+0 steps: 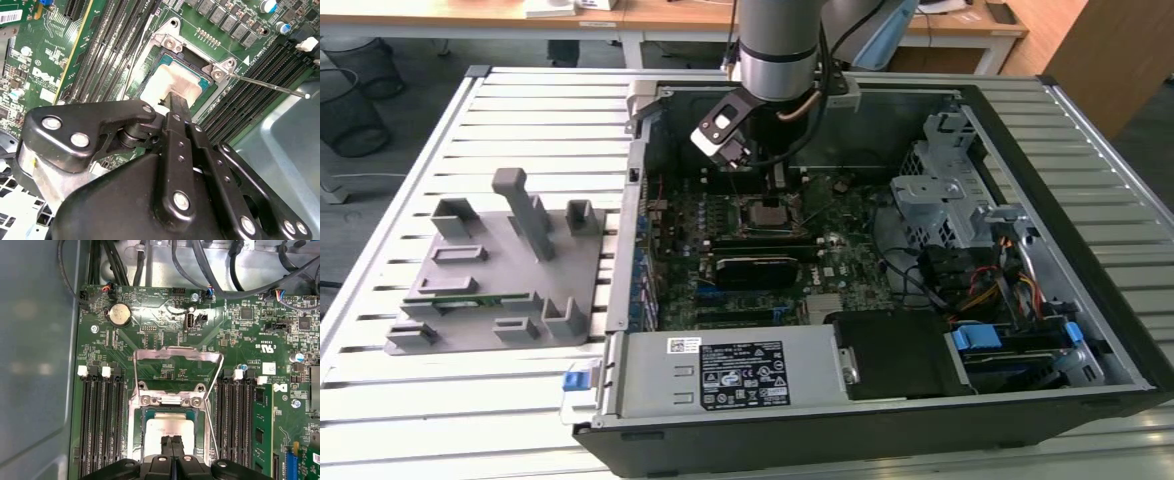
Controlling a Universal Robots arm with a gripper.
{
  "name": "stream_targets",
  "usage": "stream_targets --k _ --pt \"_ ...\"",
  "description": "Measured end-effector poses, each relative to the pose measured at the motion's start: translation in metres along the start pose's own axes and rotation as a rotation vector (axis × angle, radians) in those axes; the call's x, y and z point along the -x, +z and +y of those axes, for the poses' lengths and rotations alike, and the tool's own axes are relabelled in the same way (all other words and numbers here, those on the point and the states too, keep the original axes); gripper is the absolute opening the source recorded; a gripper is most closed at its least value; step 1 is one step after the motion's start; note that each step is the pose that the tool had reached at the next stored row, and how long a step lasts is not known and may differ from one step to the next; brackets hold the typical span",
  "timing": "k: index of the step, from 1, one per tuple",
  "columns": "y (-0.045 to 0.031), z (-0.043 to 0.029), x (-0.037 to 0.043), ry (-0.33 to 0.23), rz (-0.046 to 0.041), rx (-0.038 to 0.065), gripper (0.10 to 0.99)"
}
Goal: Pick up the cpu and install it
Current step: 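Place the cpu into insertion slot, then close the cpu cover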
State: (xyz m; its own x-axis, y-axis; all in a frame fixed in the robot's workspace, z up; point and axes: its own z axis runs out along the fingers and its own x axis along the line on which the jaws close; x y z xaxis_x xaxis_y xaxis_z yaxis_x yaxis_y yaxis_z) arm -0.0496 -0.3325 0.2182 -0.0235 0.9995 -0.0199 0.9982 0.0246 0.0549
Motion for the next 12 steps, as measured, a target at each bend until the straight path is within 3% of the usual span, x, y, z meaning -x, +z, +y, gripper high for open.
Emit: stream_targets --k 12 --pt "-0.0087 0.0005 0.0002 0.000 0.0000 0.000 0.106"
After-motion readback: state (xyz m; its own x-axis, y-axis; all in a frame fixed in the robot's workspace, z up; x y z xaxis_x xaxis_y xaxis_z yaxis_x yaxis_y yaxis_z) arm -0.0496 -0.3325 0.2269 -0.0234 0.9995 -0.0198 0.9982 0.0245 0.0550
